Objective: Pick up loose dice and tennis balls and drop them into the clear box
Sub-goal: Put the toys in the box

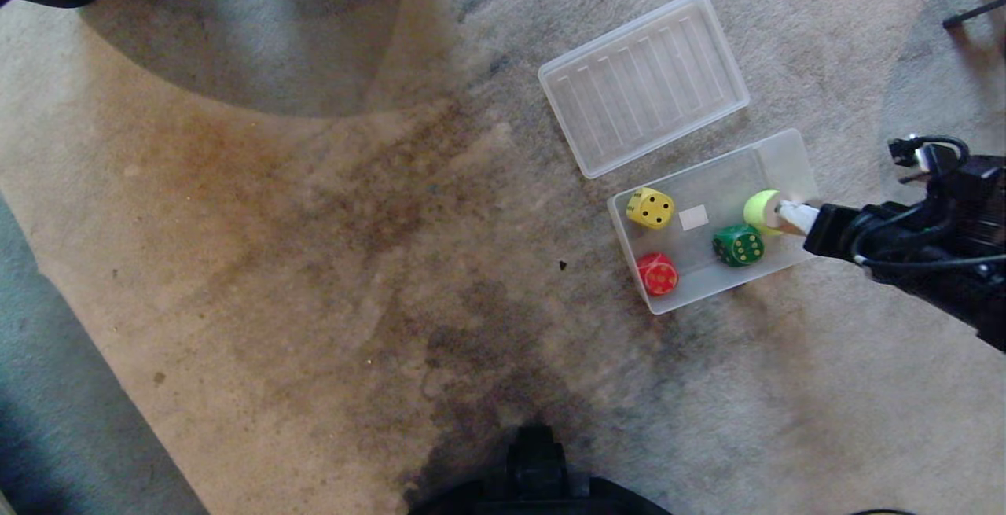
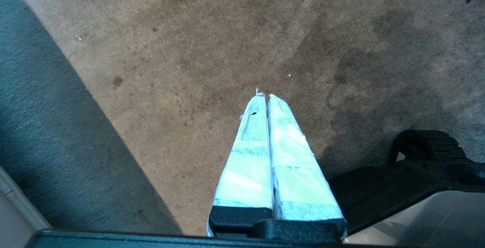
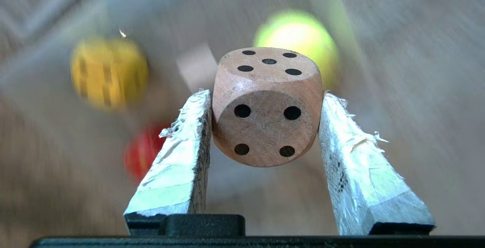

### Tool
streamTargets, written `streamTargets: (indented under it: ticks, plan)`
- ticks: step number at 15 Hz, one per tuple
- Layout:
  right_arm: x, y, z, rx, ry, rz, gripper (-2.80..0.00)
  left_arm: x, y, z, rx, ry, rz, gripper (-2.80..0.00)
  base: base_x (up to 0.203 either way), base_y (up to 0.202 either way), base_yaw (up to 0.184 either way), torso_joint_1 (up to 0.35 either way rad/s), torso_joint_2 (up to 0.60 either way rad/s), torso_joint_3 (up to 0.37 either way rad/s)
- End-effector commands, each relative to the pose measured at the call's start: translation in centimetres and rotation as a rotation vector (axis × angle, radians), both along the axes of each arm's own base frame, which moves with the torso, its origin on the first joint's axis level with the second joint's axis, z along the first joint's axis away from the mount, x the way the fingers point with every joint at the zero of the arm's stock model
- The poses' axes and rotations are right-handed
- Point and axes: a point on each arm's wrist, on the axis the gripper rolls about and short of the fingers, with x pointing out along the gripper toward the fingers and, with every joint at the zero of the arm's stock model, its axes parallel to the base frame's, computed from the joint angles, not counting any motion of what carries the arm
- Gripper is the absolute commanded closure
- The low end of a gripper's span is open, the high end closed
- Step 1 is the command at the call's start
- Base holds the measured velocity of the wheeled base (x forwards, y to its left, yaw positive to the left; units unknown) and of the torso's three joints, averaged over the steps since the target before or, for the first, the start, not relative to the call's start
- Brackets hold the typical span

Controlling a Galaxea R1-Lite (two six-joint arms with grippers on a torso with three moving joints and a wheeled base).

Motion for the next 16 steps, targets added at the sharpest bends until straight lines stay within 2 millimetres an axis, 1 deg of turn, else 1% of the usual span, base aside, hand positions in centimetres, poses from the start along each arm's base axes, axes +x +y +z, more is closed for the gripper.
streamTargets:
  ticks: [1, 4, 6, 7, 8, 11, 13, 14, 16]
  plan:
    - [3.3, 0.7, -2.1, 0.004, 0.031, 0.029, 0.00, 0.0, 0.0, 0.0, 0.000, 0.000, 0.001, 0.00, 0.000, 0.000, 0.000, 0.000, 0.00, 0.000]
    - [3.4, 1.6, -1.3, 0.005, -0.007, 0.078, 0.00, 0.0, 0.0, 0.0, 0.000, 0.000, 0.001, 0.00, 0.000, 0.000, 0.000, 0.000, 0.00, 0.000]
    - [4.1, 2.5, -2.2, -0.003, 0.010, 0.105, 0.00, 0.0, 0.0, 0.0, 0.000, 0.000, 0.001, 0.00, 0.000, 0.000, 0.000, 0.000, 0.00, 0.000]
    - [4.1, 2.5, -2.3, -0.003, 0.009, 0.105, -2.80, 0.0, 0.0, 0.0, 0.000, 0.000, 0.001, 0.00, 0.000, 0.000, 0.000, 0.000, 0.00, 0.000]
    - [4.1, 3.1, -2.2, -0.002, -0.014, 0.121, -2.80, 0.0, 0.0, 0.0, 0.000, 0.000, 0.001, 0.00, 0.000, 0.000, 0.000, 0.000, 0.00, 0.000]
    - [3.6, 3.0, -1.7, -0.003, -0.026, 0.123, -2.80, 0.0, 0.0, 0.0, 0.000, 0.000, 0.001, 0.00, 0.000, 0.000, 0.000, 0.000, 0.00, 0.000]
    - [2.0, 2.9, -0.8, 0.007, -0.021, 0.123, -2.80, 0.0, 0.0, 0.0, 0.000, 0.000, 0.001, 0.00, 0.000, 0.000, 0.000, 0.000, 0.00, 0.000]
    - [0.9, 2.7, -0.3, 0.007, -0.008, 0.123, -2.80, 0.0, 0.0, 0.0, 0.000, 0.000, 0.001, 0.00, 0.000, 0.000, 0.000, 0.000, 0.00, 0.000]
    - [-2.8, 2.1, 1.6, 0.007, 0.003, 0.115, -2.80, 0.0, 0.0, 0.0, 0.000, 0.000, 0.001, 0.00, 0.000, 0.000, 0.000, 0.000, 0.00, 0.000]
